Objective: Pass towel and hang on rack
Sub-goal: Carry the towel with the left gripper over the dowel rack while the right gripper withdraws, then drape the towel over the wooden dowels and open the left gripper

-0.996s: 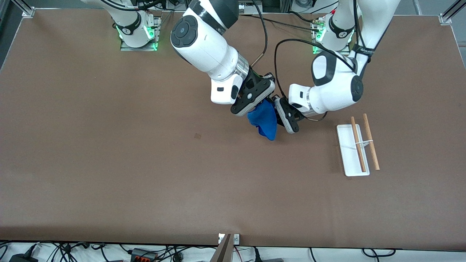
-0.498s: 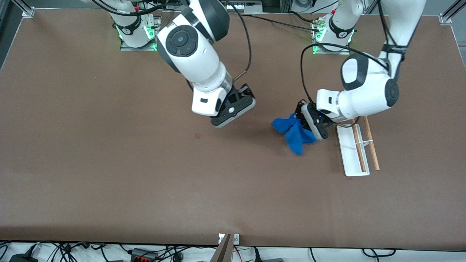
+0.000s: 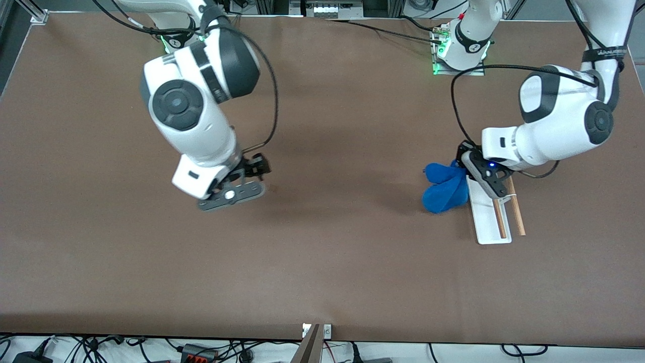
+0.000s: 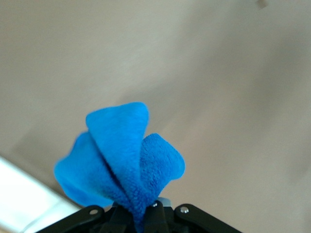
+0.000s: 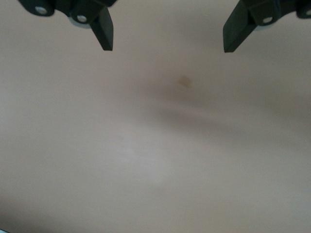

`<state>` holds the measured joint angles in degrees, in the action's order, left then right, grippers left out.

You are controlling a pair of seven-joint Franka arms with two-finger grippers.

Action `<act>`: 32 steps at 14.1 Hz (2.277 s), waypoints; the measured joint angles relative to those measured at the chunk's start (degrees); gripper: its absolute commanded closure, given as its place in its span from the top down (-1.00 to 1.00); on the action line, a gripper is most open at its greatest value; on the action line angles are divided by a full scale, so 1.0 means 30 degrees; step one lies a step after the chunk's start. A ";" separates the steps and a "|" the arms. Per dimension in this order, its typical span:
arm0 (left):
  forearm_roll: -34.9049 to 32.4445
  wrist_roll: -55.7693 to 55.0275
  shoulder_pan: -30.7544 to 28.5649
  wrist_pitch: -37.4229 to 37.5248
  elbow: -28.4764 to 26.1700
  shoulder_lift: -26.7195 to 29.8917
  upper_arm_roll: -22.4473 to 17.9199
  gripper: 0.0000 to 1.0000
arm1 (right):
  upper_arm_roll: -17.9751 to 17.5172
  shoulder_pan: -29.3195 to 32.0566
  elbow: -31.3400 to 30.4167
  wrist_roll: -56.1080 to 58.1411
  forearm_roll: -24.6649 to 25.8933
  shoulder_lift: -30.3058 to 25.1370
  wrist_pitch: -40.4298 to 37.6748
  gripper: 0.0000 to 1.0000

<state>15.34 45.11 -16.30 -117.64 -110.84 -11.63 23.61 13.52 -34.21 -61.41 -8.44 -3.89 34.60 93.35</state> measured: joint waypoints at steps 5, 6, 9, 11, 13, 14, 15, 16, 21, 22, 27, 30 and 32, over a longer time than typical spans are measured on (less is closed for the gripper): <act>-0.2761 0.0041 -0.2148 0.0595 0.1506 -0.1136 -0.0076 -1.00 | 0.2590 0.1187 0.0015 0.0117 0.0009 -0.0258 -0.0277 1.00; -0.2878 0.0041 -0.2550 0.0787 0.1789 -0.1412 -0.0078 -1.00 | 0.2756 0.1526 0.0016 0.0117 0.0009 -0.0396 -0.0336 1.00; -0.3268 0.0092 -0.3762 0.0912 0.2088 -0.2176 -0.0097 -1.00 | 0.2899 0.2950 0.0015 0.0145 0.0006 -0.0738 -0.0475 1.00; -0.3906 0.0115 -0.4297 0.0889 0.2174 -0.2593 -0.0091 -1.00 | 0.2829 0.3929 0.0008 0.0435 -0.0002 -0.0985 -0.0491 1.00; -0.4056 0.0493 -0.4788 0.0608 0.2197 -0.3061 -0.0092 -1.00 | 0.1978 0.5076 -0.0170 0.0594 -0.0006 -0.1425 -0.0499 1.00; -0.4066 0.0805 -0.4992 0.0342 0.2202 -0.3327 -0.0090 -1.00 | 0.1099 0.5881 -0.0438 0.0595 -0.0001 -0.1796 -0.0509 1.00; -0.4067 0.1081 -0.5162 0.0127 0.2223 -0.3562 -0.0092 -1.00 | 0.0206 0.6736 -0.0790 0.0595 0.0005 -0.2224 -0.0526 1.00; -0.4068 0.1258 -0.5302 0.0024 0.2250 -0.3752 -0.0090 -1.00 | -0.0565 0.7559 -0.1180 0.0595 0.0014 -0.2668 -0.0543 1.00; -0.4068 0.2063 -0.5928 -0.0163 0.2415 -0.4305 -0.0084 -1.00 | -0.3381 1.1295 -0.3661 0.2260 0.0690 -0.5126 -0.0288 1.00; -0.4068 0.2358 -0.6092 -0.0180 0.2496 -0.4425 -0.0083 -0.99 | -0.3861 1.1786 -0.4205 0.2403 0.0899 -0.5562 -0.0082 1.00; -0.4068 0.2865 -0.6756 -0.0481 0.2737 -0.5315 -0.0071 0.99 | -0.4598 1.2084 -0.6713 0.2431 0.1452 -0.7604 0.0095 1.00; -0.4068 0.2861 -0.6754 -0.0497 0.2896 -0.5486 0.0031 1.00 | -0.4608 1.2085 -0.9611 0.2457 0.1672 -0.9502 0.1125 1.00; -0.4068 0.2859 -0.6754 -0.0496 0.2953 -0.5491 0.0085 1.00 | -0.4634 1.2085 -1.1627 0.2889 0.2108 -1.0865 0.1632 1.00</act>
<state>3.14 53.69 -36.56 -119.13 -101.98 -28.11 23.87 -0.38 2.05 -96.29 0.23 2.43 2.01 98.24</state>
